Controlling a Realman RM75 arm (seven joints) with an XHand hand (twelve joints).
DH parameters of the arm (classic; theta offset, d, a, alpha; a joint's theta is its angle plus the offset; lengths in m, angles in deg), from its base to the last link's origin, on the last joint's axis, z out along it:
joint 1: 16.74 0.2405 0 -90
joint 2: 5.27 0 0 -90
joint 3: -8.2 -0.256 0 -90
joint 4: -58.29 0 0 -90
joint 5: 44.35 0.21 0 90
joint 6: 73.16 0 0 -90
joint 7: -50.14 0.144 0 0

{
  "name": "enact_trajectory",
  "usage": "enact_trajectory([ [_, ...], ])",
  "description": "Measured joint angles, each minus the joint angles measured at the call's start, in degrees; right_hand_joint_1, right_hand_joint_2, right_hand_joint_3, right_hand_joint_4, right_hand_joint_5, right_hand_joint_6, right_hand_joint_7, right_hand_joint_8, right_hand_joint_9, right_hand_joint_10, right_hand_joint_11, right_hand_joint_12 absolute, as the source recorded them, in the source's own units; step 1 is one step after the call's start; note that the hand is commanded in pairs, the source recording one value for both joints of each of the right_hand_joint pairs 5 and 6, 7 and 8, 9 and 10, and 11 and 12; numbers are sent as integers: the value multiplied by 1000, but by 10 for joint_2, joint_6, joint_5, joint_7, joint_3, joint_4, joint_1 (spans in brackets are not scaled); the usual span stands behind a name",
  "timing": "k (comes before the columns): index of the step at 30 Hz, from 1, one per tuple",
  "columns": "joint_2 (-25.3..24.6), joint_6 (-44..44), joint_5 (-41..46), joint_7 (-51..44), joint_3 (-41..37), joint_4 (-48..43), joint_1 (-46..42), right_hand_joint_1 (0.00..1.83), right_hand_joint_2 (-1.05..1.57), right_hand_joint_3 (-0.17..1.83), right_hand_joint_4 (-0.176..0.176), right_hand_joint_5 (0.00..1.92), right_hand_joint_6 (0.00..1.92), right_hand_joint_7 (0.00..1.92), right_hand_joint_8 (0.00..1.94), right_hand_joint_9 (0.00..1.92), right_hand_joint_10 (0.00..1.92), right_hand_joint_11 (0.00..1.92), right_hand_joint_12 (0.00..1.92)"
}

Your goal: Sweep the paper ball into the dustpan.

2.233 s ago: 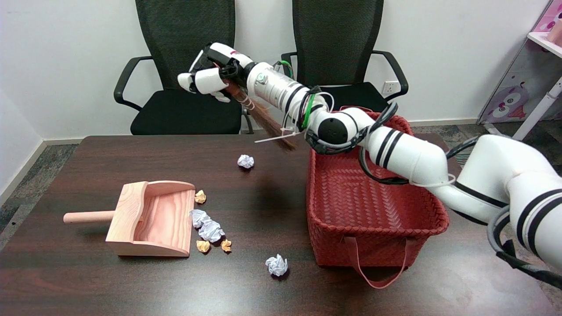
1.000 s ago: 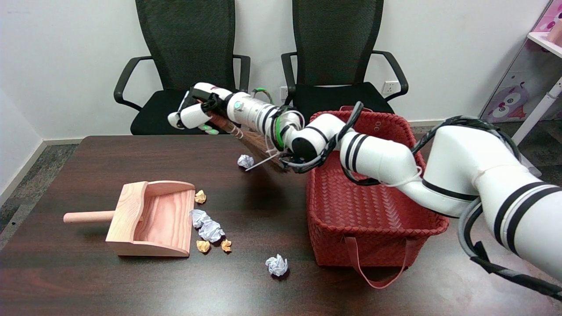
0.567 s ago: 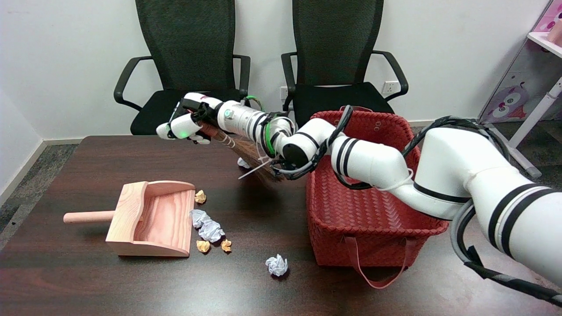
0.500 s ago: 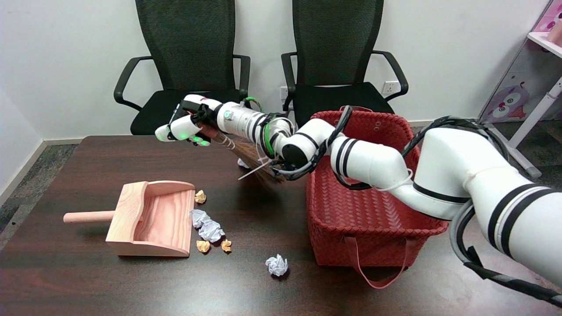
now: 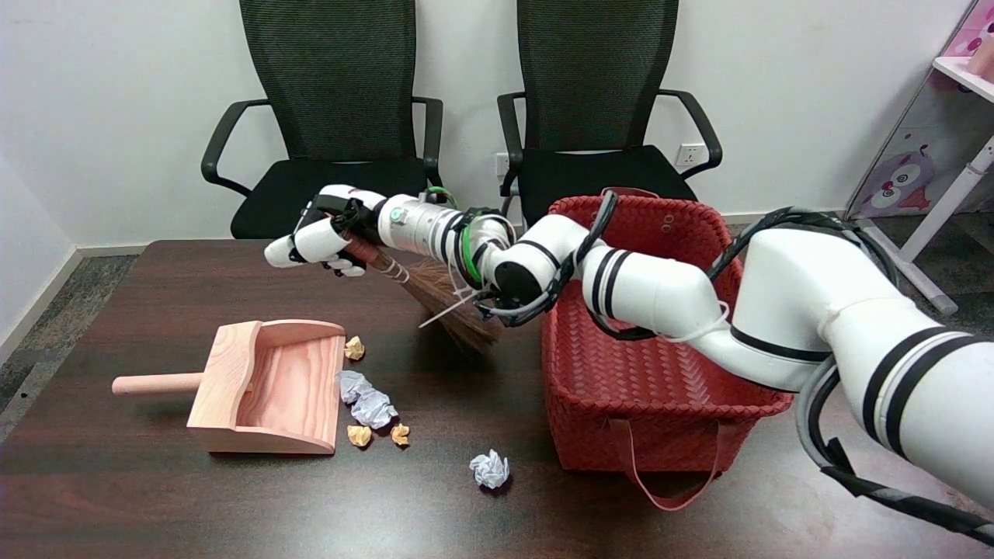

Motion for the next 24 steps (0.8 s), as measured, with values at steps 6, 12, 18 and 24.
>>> enact_trajectory([
  [6, 10, -9, 0, 23, 1, 32, -3, 1080, 1571, 511, 56, 1920, 1920, 1920, 1920, 1920, 1920, 1920, 1920],
  [12, 29, -19, 0, 56, 1, 82, -6, 1086, 1571, 551, 59, 1920, 1920, 1920, 1920, 1920, 1920, 1920, 1920],
  [18, 55, -27, 0, 87, 2, 139, -9, 1090, 1571, 567, 58, 1920, 1920, 1920, 1920, 1920, 1920, 1920, 1920],
  [24, 77, -32, 0, 109, 2, 180, -12, 1091, 1571, 588, 58, 1920, 1920, 1920, 1920, 1920, 1920, 1920, 1920],
])
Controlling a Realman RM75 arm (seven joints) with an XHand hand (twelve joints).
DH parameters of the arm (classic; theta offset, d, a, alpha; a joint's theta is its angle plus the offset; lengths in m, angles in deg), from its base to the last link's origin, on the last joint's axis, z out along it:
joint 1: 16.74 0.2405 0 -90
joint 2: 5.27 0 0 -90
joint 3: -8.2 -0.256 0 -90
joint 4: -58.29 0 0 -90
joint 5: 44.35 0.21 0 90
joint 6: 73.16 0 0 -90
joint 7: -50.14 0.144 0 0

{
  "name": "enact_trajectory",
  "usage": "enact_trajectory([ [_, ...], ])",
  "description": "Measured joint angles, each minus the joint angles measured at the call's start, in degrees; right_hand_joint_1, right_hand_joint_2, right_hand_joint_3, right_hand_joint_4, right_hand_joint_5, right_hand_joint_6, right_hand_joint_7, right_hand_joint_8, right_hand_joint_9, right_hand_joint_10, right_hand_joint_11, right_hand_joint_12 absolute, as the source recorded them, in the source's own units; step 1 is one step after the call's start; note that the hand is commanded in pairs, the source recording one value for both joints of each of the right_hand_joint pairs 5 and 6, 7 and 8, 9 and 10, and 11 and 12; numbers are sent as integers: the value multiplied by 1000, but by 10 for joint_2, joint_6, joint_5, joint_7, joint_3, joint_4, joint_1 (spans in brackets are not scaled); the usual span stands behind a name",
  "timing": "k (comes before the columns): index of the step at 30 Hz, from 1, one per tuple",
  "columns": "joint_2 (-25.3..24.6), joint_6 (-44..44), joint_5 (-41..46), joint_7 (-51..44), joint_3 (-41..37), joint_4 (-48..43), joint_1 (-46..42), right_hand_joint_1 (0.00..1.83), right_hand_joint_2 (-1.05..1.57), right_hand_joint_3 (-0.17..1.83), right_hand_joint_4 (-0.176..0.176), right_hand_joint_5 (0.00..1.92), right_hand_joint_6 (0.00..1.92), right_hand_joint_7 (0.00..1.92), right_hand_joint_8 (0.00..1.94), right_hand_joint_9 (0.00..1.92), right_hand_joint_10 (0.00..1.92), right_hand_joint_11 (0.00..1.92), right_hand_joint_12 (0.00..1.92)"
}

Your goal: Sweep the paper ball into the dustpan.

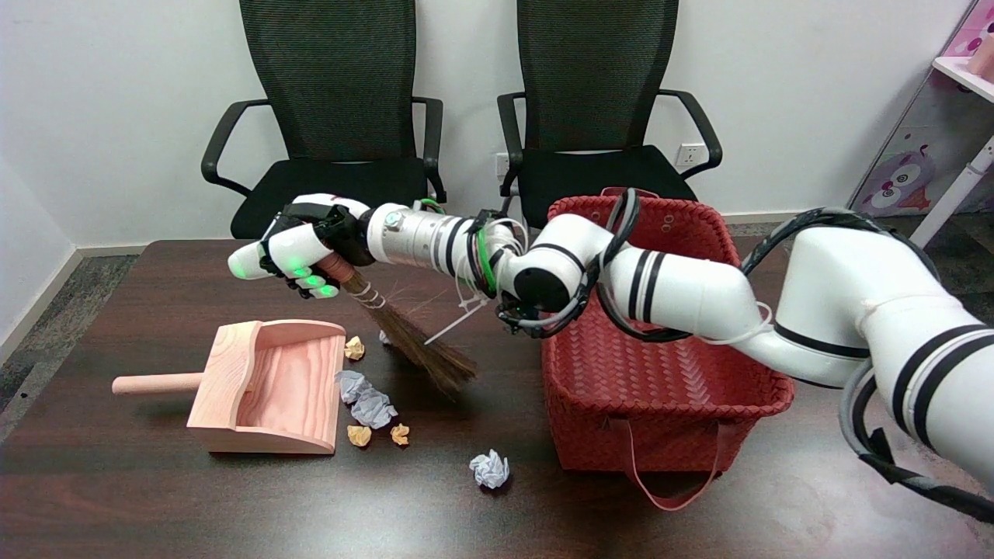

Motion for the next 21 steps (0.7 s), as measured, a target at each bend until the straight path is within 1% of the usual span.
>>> enact_trajectory([
  [11, 24, 6, 0, 58, -3, 42, -3, 1085, 1571, 689, 58, 1920, 1920, 1920, 1920, 1920, 1920, 1920, 1920],
  [19, 34, 31, -5, 99, -8, 57, -5, 1068, 1571, 1004, 65, 1920, 1920, 1920, 1920, 1920, 1920, 1920, 1920],
  [20, 35, 32, -7, 102, -10, 58, -5, 1065, 1571, 1042, 82, 1920, 1920, 1920, 1920, 1920, 1920, 1920, 1920],
  [21, 36, 34, -10, 105, -12, 60, -6, 1050, 1571, 1097, 176, 1920, 1920, 1920, 1920, 1920, 1920, 1920, 1920],
])
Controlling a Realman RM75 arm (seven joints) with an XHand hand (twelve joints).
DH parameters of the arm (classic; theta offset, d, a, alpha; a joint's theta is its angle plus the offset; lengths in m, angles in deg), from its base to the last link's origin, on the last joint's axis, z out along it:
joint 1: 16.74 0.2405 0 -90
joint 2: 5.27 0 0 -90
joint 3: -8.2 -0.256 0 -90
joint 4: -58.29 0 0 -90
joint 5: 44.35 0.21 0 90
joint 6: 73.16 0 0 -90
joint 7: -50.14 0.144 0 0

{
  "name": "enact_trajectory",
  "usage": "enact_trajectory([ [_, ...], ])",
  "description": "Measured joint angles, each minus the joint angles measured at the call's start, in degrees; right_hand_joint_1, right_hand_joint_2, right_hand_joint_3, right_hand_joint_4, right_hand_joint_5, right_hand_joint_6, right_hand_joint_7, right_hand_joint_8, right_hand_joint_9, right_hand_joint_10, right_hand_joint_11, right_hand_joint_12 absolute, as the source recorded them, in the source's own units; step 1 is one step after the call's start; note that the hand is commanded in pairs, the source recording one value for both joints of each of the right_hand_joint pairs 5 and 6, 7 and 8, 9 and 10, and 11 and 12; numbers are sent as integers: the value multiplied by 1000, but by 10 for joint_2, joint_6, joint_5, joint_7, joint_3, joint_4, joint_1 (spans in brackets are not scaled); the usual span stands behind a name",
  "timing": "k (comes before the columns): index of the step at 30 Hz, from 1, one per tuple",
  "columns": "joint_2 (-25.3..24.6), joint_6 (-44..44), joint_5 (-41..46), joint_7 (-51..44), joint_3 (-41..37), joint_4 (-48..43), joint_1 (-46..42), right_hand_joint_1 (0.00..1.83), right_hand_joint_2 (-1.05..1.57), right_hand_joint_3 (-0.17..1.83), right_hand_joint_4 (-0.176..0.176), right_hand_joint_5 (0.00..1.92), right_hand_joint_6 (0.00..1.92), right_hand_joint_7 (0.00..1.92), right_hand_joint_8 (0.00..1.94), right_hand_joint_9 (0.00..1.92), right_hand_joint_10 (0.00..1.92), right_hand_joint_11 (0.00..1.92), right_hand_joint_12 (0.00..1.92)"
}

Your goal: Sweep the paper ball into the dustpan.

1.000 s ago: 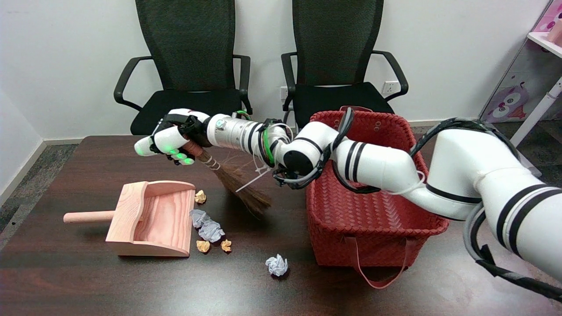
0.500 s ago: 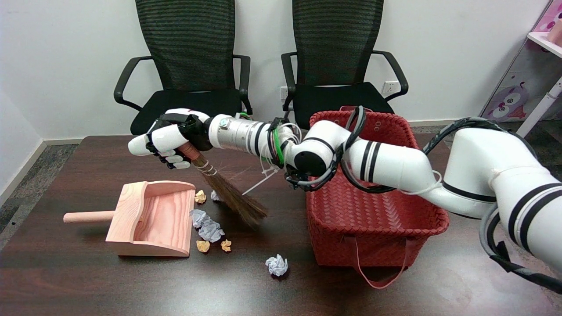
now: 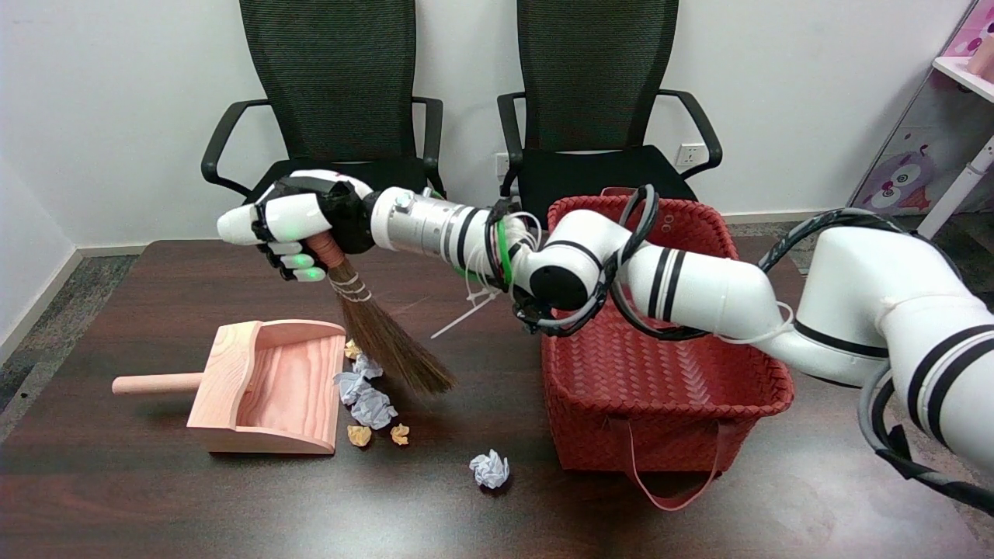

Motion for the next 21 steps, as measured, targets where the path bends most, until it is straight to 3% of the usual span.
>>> enact_trajectory([
  [14, 11, -26, -103, 2, -108, 34, -43, 993, 1571, 1477, 176, 1920, 1920, 1920, 1920, 1920, 1920, 1920, 1920],
  [21, -4, -85, -224, -6, -217, 74, -104, 1030, 1571, 1519, 176, 1920, 1920, 1920, 1920, 1920, 1920, 1920, 1920],
])
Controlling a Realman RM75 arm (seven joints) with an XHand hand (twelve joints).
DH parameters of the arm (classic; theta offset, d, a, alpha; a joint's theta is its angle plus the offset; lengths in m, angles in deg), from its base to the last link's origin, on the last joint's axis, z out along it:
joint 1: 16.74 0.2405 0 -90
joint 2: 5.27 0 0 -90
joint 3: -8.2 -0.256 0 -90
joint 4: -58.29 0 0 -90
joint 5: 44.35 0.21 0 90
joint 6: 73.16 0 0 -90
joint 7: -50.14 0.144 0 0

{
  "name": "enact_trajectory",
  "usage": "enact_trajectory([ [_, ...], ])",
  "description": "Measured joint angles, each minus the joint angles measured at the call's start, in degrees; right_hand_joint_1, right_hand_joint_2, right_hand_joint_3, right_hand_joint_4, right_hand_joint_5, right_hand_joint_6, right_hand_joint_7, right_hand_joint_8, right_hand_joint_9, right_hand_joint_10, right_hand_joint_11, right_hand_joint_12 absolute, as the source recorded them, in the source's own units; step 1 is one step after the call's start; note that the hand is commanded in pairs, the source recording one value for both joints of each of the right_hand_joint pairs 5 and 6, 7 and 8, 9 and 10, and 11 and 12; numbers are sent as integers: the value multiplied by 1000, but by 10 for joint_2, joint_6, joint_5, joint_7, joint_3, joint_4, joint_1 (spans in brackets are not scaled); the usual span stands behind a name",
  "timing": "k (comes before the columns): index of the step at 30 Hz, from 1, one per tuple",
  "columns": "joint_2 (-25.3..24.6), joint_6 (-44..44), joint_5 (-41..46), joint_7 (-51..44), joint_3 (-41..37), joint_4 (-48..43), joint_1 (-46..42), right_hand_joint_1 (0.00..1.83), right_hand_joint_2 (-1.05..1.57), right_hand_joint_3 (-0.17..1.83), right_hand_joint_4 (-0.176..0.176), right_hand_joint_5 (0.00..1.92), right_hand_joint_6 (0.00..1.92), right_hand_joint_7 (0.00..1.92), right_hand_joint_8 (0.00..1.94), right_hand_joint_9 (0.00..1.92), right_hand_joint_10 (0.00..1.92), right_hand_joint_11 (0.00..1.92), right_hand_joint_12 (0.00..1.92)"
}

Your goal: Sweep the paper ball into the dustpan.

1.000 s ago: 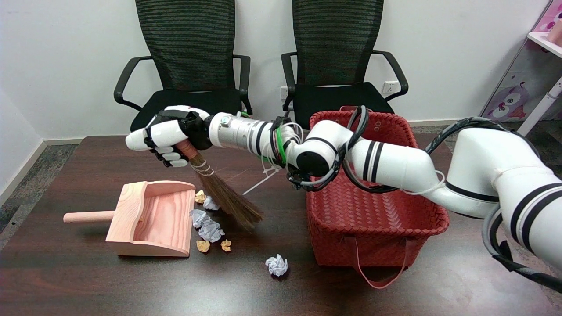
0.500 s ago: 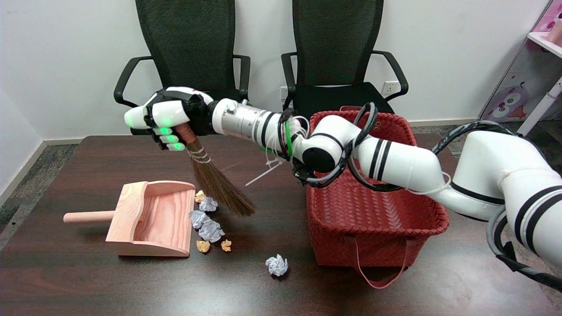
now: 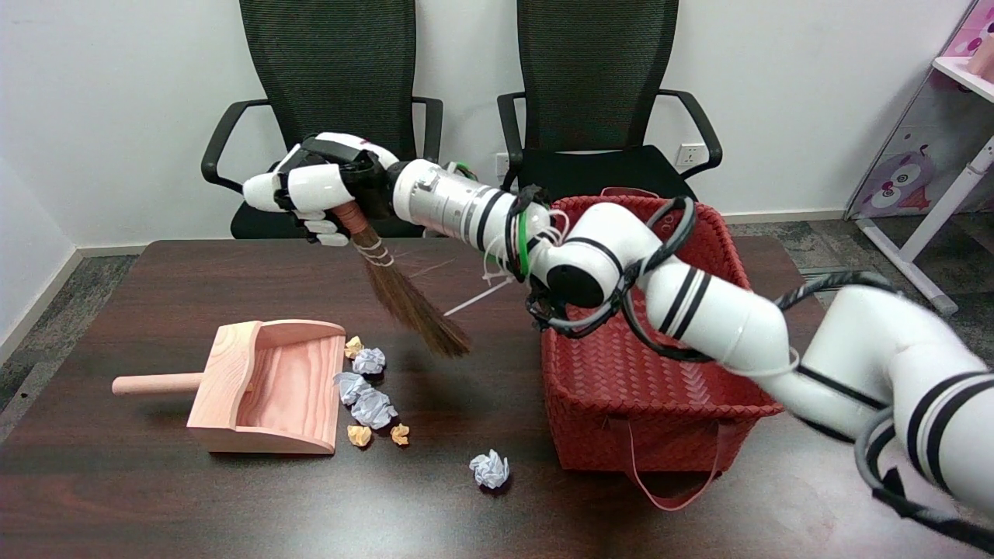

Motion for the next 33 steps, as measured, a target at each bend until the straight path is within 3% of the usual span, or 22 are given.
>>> enact_trajectory([
  [9, -39, -95, -198, 54, -128, 66, -95, 1018, 1571, 1546, 176, 1920, 1920, 1920, 1920, 1920, 1920, 1920, 1920],
  [16, -60, -175, -384, 170, -173, 115, -150, 1010, 1571, 1390, 176, 1920, 1920, 1920, 1920, 1920, 1920, 1920, 1920],
  [24, -76, -315, -602, 337, -163, 168, -197, 1009, 1571, 1393, 176, 1920, 1920, 1920, 1920, 1920, 1920, 1920, 1920],
  [33, -95, -434, -760, 473, -120, 203, -226, 1008, 1571, 1403, 176, 1920, 1920, 1920, 1920, 1920, 1920, 1920, 1920],
])
